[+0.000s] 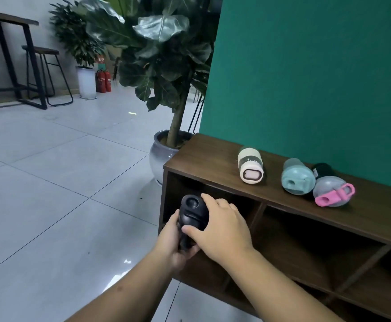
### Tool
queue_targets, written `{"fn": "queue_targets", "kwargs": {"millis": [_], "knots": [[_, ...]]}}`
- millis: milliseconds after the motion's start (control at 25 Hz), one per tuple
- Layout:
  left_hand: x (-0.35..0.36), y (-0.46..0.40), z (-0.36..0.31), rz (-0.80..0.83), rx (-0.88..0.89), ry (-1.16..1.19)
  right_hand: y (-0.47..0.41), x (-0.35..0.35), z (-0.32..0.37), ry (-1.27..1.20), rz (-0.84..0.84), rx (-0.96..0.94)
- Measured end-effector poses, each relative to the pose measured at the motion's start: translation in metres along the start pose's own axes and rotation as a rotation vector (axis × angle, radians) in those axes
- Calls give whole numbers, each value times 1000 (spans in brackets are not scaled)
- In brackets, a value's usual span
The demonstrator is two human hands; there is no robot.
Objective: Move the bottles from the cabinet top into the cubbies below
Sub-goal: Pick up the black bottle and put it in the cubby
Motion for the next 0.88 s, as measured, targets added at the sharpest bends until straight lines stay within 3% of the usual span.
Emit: {"fn": "queue_targets", "kwargs": {"millis": [160,400,640,880], "knots": [[2,-81,13,-65,-24,-87,-21,71,-22,38,-2,69],[8,-161,5,-99,-4,-103,-72,155,-45,132,17,7],[26,-180,-11,-87,32,-80,-113,187,-62,230,2,-8],[30,-194,-20,-61,9,96,-150,204,-79,113,26,93]]}}
Point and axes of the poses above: each hand's wrist, its own y-axis away from the middle knuckle, its own x-axis out of the palm, z = x × y, the point moved 8 cm from there along -y, towards the middle knuckle, and after that the axes turned 12 degrees about -z, right-handed, at the moved point
